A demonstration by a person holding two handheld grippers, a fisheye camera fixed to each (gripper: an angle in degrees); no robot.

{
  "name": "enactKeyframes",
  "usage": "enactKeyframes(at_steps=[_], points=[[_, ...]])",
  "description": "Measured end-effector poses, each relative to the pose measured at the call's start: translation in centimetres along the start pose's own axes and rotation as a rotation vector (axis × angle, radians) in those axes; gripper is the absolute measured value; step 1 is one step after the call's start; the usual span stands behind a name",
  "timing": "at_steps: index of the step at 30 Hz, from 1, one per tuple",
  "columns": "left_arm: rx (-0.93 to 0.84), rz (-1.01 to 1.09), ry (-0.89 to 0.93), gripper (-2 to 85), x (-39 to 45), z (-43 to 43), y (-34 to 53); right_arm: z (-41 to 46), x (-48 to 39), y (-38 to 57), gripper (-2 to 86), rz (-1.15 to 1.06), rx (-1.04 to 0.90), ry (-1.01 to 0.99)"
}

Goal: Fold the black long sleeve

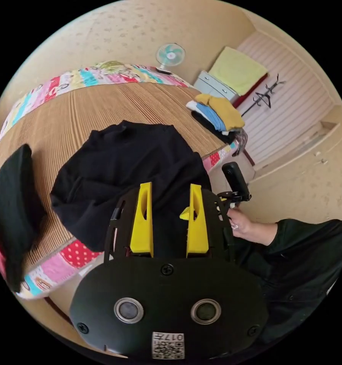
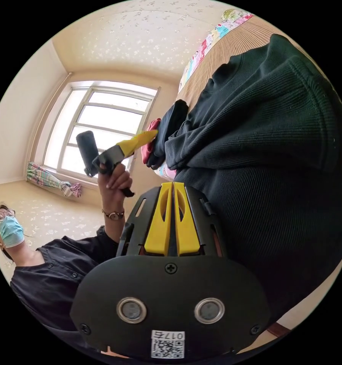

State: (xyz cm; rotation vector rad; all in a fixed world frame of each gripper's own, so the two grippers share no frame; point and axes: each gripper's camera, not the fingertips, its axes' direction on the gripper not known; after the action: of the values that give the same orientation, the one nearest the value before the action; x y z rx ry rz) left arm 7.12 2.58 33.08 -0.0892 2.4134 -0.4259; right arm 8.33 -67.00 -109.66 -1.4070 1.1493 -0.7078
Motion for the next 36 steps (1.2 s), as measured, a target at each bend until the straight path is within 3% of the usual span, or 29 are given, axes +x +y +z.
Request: enactKeyframes(at_steps=[4,8,9,11,12,14,16,18,22,24,26,30,33,36], points=[[-0.168,0.248,0.045,16.8,3.6,7.2,-9.3,-0.1,0.7,0.6,0.4,-0.001,-0.023,0.014],[-0.379,0.231,0.044,13.5,2.4,15.5,-13.1,-0.4,1.4,1.5,0.5,-0.002,-0.025,0.012],[-0.418,0.226,0.051,8.7,1.7,17.2,-13.1,-0.4,1.6,1.7,0.5,-0.002,-0.026,0.009],[-0.32,0.213,0.127,4.7,0.2,15.7,-12.3,-0.7,2.1,2.3,0.5,-0.006,-0.023,-0.012],[-0.176,0.139,0.222,3.7,-1.9,12.3,-11.3,-0.9,2.2,2.5,0.5,-0.009,-0.019,-0.015],[0.116,0.01,0.381,3.4,-6.2,5.2,-8.4,-1.1,2.0,3.5,0.6,-0.048,-0.004,-0.005],[0.599,-0.141,0.539,3.3,-12.0,-6.6,0.1,-0.8,1.4,4.0,0.8,-0.099,-0.005,0.014],[0.915,-0.23,0.554,3.2,-15.2,-14.8,8.7,-0.1,1.1,4.3,1.0,-0.117,-0.029,0.05],[1.418,-0.549,0.304,3.2,-19.6,-27.0,32.1,2.3,1.0,3.7,2.1,-0.079,-0.119,0.132],[1.501,-0.697,0.217,3.2,-21.1,-28.4,40.1,3.1,0.3,2.8,2.7,-0.066,-0.131,0.201],[1.461,-0.822,0.173,3.2,-23.3,-28.5,45.6,4.1,-1.6,0.6,3.6,-0.129,-0.078,0.205],[1.421,-0.985,0.329,3.1,-28.0,-24.7,54.4,7.1,-3.8,-5.9,5.7,-0.201,-0.071,0.206],[1.42,-1.047,0.362,3.0,-29.1,-22.9,58.3,11.3,-3.5,-11.5,9.4,-0.229,-0.114,0.382],[1.427,-1.073,0.365,3.0,-29.7,-22.3,60.4,17.7,-0.9,-14.9,11.4,-0.206,-0.294,0.491]])
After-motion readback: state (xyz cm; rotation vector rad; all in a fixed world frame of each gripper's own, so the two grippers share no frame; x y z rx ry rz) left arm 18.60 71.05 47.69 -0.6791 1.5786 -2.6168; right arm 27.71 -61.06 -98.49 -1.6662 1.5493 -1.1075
